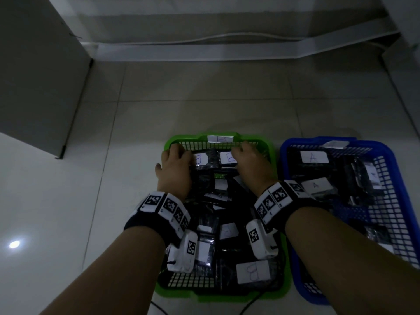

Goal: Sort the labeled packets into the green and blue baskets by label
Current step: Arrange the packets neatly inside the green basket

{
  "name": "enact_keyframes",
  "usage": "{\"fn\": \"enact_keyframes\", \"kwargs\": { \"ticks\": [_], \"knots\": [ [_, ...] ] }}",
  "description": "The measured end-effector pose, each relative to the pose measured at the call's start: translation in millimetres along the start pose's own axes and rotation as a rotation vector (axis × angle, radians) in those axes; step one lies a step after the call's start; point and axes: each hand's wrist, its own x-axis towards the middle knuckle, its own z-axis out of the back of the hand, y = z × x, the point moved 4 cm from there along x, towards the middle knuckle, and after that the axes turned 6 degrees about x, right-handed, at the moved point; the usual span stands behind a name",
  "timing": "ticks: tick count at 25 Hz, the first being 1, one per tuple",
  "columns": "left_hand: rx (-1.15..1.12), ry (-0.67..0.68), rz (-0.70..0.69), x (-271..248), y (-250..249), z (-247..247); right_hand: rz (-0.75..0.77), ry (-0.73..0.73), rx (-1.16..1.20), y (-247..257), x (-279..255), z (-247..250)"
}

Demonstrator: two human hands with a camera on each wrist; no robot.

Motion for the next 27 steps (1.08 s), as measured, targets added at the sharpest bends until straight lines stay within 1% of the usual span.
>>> {"fn": "enact_keyframes", "kwargs": {
  "ticks": [2, 3, 4, 5, 6, 7, 8, 9, 10, 12, 14, 17, 19, 22, 24, 27],
  "knots": [
    [0.002, 0.025, 0.014, -1, 1, 0, -0.057, -0.013, 0.186, -4, -6, 3],
    [0.001, 0.031, 0.023, -1, 1, 1, -0.093, -0.027, 0.235, -7, -12, 6],
    [-0.007, 0.025, 0.015, -3, 0, 3, -0.112, 0.001, 0.222, -8, -19, 8],
    [-0.021, -0.002, -0.03, -5, -3, 5, -0.104, 0.088, 0.119, -6, -26, 9],
    [-0.052, -0.025, -0.115, -8, -8, 8, -0.101, 0.211, 0.0, -3, -33, 7],
    [-0.084, -0.014, -0.228, -10, -16, 8, -0.097, 0.303, -0.098, -1, -38, 5],
    [-0.071, 0.05, -0.34, -14, -25, 4, -0.097, 0.356, -0.147, 0, -41, 2],
    [-0.023, 0.143, -0.418, -20, -32, -1, -0.105, 0.368, -0.141, 2, -42, -1],
    [0.038, 0.214, -0.449, -24, -37, -5, -0.117, 0.365, -0.117, 3, -41, -2],
    [0.11, 0.263, -0.43, -27, -37, -8, -0.121, 0.351, -0.071, 5, -42, -4],
    [0.122, 0.301, -0.414, -30, -34, -7, -0.13, 0.313, -0.034, 6, -46, -3],
    [0.136, 0.322, -0.459, -32, -35, -3, -0.172, 0.277, 0.102, 2, -53, 3],
    [0.103, 0.284, -0.504, -33, -39, 1, -0.173, 0.215, 0.21, 2, -58, 11],
    [-0.092, 0.124, -0.536, -36, -36, 14, -0.13, 0.119, 0.221, 10, -62, 25],
    [-0.227, 0.054, -0.467, -38, -27, 22, -0.129, 0.104, 0.258, 15, -61, 30],
    [-0.39, 0.022, -0.276, -38, -10, 31, -0.141, 0.132, 0.449, 20, -55, 26]
  ]
}}
